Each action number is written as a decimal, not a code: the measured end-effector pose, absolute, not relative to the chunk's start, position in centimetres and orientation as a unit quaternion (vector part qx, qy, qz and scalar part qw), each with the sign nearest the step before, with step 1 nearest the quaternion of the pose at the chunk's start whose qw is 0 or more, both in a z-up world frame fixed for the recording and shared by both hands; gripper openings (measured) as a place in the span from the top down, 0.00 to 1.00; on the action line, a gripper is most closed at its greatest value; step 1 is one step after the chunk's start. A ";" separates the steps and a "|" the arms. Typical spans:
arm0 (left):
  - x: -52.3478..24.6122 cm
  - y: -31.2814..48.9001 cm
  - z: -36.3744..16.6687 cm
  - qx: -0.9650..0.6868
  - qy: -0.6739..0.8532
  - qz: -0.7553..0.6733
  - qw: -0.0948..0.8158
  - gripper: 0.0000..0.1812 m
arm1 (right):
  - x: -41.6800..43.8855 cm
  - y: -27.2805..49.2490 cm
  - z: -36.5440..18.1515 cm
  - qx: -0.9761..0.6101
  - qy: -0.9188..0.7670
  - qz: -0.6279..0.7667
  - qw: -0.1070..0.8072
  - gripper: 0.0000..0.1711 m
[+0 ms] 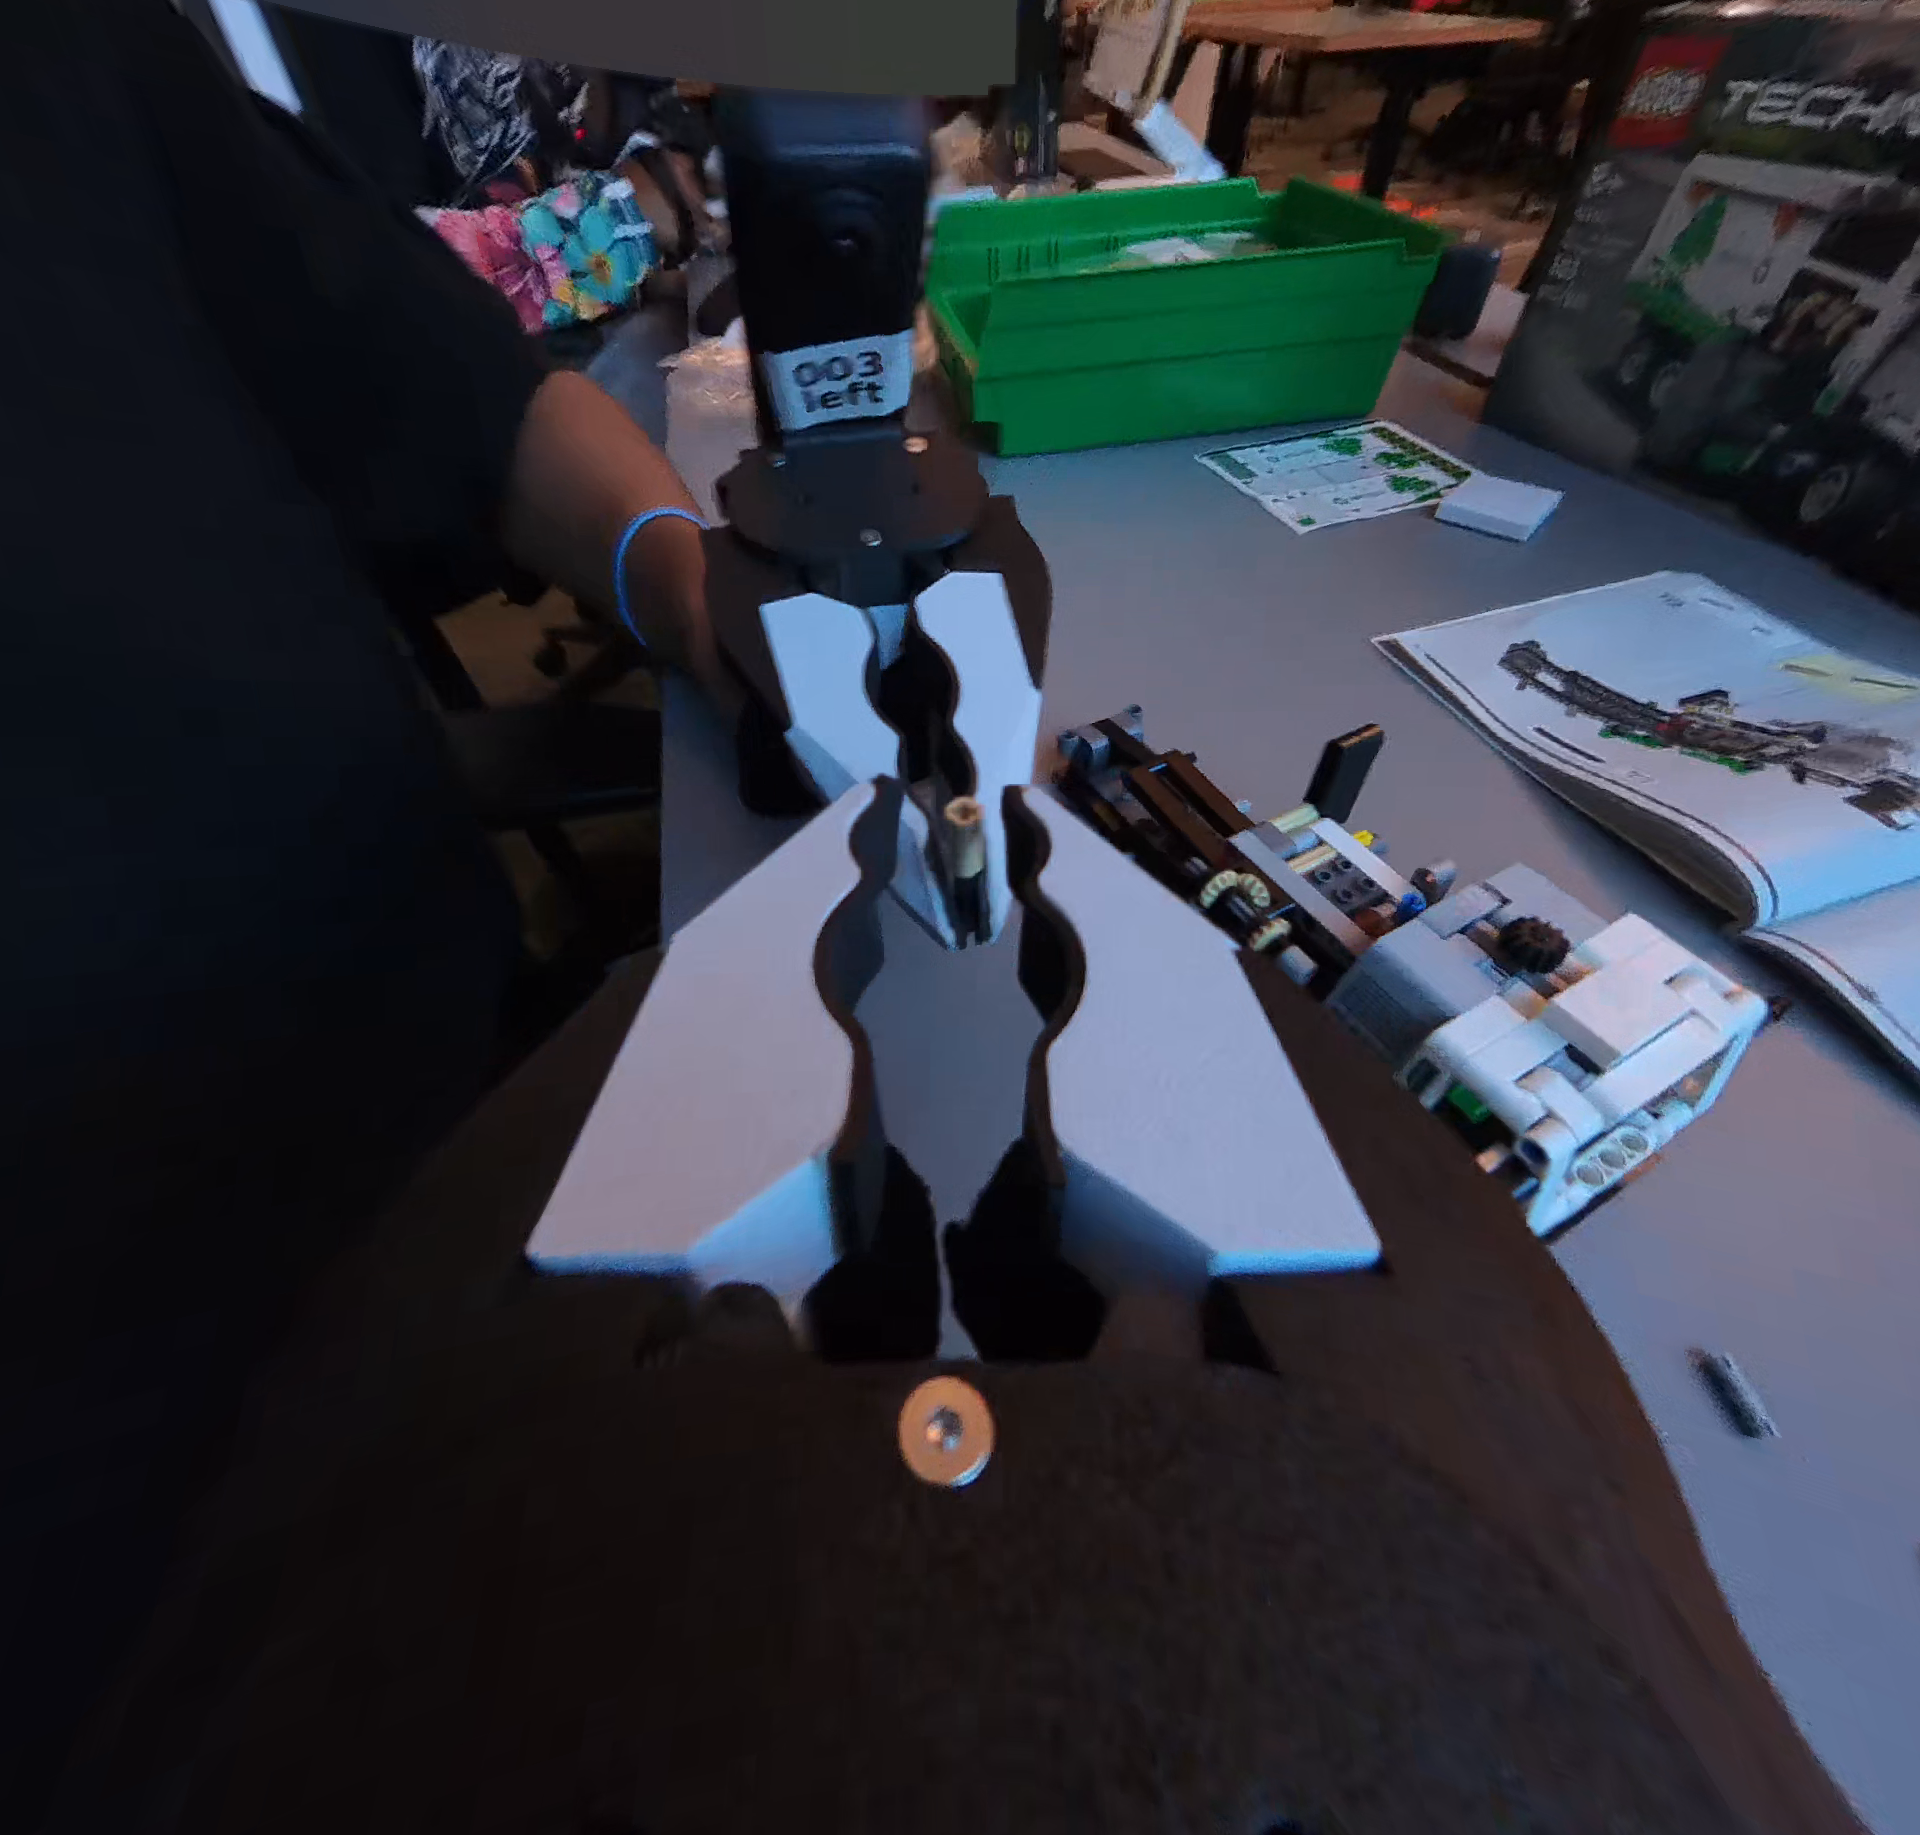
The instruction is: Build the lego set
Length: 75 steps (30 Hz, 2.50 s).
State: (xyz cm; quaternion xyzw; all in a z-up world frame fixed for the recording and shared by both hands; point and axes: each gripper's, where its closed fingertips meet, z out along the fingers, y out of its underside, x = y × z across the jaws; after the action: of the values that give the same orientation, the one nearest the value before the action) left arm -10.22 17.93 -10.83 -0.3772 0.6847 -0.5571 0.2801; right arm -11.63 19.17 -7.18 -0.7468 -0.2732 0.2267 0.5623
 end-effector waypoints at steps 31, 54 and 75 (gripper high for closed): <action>-10.1 16.7 -11.9 -0.315 0.730 -0.487 0.361 0.99 | -12.1 18.1 -9.6 -0.729 -0.328 0.147 0.582 0.96; -10.1 17.3 -11.4 -0.319 0.720 -0.498 0.362 0.99 | -10.2 17.5 -10.6 -0.743 -0.214 0.313 0.551 0.97; -9.2 33.2 -6.8 -0.321 0.697 -0.370 0.524 0.99 | -5.2 22.4 -5.7 -0.757 -0.213 0.186 0.589 0.93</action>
State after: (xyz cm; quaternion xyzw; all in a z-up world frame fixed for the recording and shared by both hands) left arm -9.23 33.24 -6.81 -0.3213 0.6968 -0.3696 0.5241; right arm -5.21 22.38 -5.71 -0.7573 -0.2132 0.1860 0.5885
